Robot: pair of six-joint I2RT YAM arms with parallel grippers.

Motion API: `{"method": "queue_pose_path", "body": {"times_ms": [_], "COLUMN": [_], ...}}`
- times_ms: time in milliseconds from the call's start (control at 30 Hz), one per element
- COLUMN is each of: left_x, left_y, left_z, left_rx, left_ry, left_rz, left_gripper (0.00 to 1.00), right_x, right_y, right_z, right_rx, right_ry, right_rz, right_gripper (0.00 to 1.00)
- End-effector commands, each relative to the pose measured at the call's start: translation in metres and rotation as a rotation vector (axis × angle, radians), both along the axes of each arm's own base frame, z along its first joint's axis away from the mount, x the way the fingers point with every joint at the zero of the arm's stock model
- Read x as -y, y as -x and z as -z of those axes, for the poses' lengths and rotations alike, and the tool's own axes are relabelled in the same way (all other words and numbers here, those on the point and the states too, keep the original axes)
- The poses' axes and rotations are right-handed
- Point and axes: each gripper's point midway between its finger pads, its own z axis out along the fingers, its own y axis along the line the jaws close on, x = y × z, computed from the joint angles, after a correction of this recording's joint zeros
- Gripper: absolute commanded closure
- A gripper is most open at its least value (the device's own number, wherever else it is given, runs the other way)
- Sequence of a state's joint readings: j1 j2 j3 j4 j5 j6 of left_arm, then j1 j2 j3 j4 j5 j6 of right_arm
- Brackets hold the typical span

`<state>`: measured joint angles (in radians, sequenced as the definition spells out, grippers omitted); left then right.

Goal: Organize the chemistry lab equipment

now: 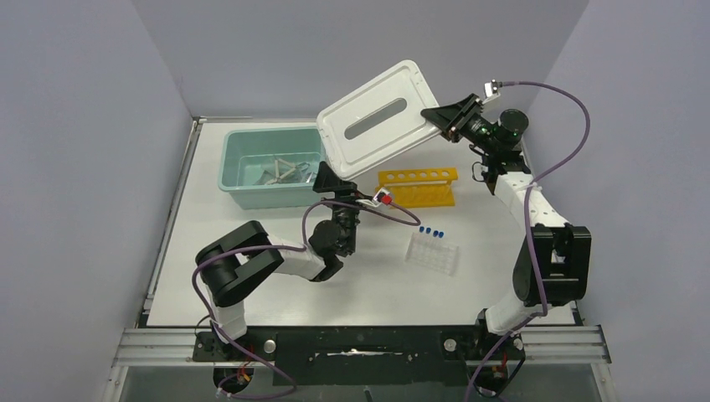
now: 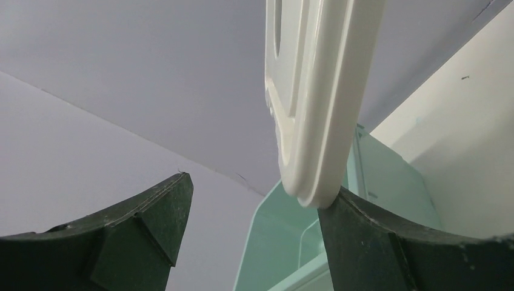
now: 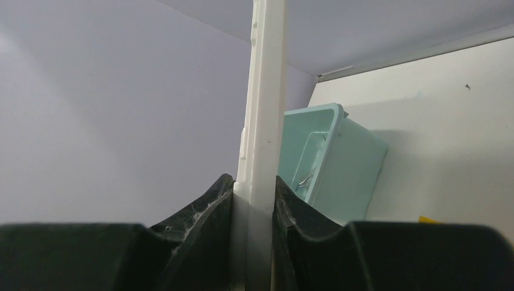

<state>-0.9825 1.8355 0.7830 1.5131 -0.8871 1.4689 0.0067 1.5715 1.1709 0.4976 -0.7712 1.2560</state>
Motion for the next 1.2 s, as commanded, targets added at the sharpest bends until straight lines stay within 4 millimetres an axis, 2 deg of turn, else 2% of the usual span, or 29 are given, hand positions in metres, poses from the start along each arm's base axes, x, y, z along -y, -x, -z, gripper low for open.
{"method": "queue_pose_path", "body": {"times_ms": [0,67,200,333,467,633,700,767,900,1000,1100,1167], "left_x": [-0.026,-0.027,-0.027,-0.027,-0.026,-0.028,-0.024,-0.018,-0.011,-0.026,-0.044,-0.047], "left_y": [0.01,0.009,0.008,0.008,0.007,0.009,0.009,0.011,0.018,0.026,0.025,0.028], "left_z": [-0.013,-0.005,-0.002,-0.001,0.0,0.006,0.001,-0.011,-0.059,-0.105,-0.133,-0.147], "left_rx": [0.026,0.015,0.021,0.011,-0.019,-0.081,-0.115,-0.162,-0.235,-0.215,-0.22,-0.243], "left_ry": [0.184,0.174,0.159,0.17,0.215,0.283,0.382,0.492,0.806,1.007,1.176,1.26], "left_rz": [-0.053,-0.063,-0.08,-0.073,-0.055,-0.038,0.005,0.076,0.284,0.429,0.545,0.656], "left_gripper": [0.26,0.26,0.26,0.25,0.25,0.24,0.24,0.25,0.27,0.27,0.28,0.29], "right_x": [0.013,0.013,0.014,0.031,0.048,0.054,0.056,0.057,0.054,0.044,0.024,0.006], "right_y": [-0.012,-0.015,-0.018,-0.022,-0.028,-0.035,-0.036,-0.038,-0.038,-0.04,-0.039,-0.038], "right_z": [-0.053,-0.057,-0.059,-0.055,-0.054,-0.059,-0.061,-0.06,-0.055,-0.05,-0.05,-0.049], "right_rx": [0.179,0.188,0.191,0.186,0.18,0.199,0.214,0.217,0.229,0.228,0.24,0.243], "right_ry": [-0.048,-0.049,-0.042,-0.036,-0.043,-0.063,-0.074,-0.087,-0.121,-0.145,-0.175,-0.194], "right_rz": [0.027,0.024,0.03,0.078,0.127,0.147,0.157,0.167,0.176,0.17,0.131,0.099], "right_gripper": [1.0,1.0,1.0,1.0,1.0,1.0,1.0,1.0,1.0,1.0,1.0,1.0]}}
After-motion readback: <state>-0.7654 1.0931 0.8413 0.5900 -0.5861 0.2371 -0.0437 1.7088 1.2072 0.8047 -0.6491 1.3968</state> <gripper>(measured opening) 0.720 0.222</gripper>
